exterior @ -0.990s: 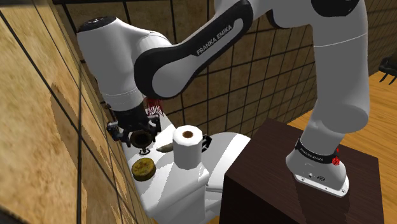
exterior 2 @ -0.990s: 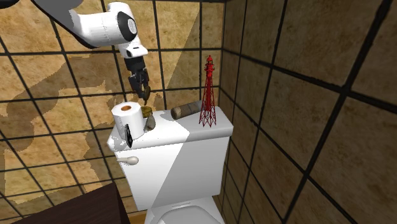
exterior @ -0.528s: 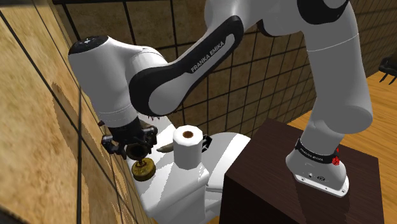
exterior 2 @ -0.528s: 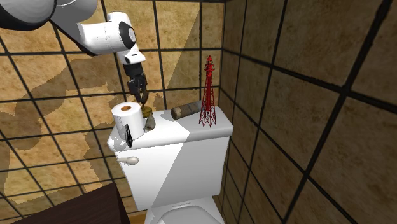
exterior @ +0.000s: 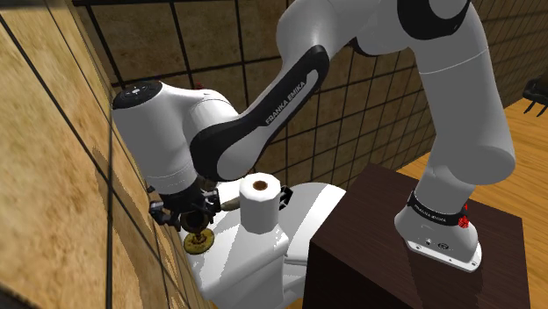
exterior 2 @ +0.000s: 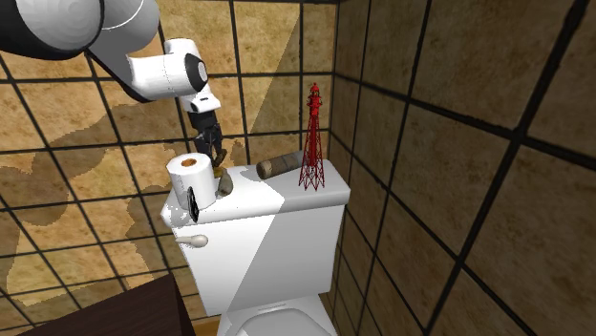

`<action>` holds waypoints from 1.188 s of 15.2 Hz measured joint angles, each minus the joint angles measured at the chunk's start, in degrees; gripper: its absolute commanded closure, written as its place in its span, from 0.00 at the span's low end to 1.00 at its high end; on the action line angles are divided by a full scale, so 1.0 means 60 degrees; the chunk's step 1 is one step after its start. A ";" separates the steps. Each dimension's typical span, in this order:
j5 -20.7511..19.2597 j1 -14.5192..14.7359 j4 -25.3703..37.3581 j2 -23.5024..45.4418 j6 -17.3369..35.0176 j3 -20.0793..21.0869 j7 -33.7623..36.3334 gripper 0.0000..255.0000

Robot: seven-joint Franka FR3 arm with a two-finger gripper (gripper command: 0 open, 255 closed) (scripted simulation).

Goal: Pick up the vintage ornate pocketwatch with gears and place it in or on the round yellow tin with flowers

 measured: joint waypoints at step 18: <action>0.0326 -0.0107 0.0229 -0.0317 -0.0497 0.0218 -0.0218 0.00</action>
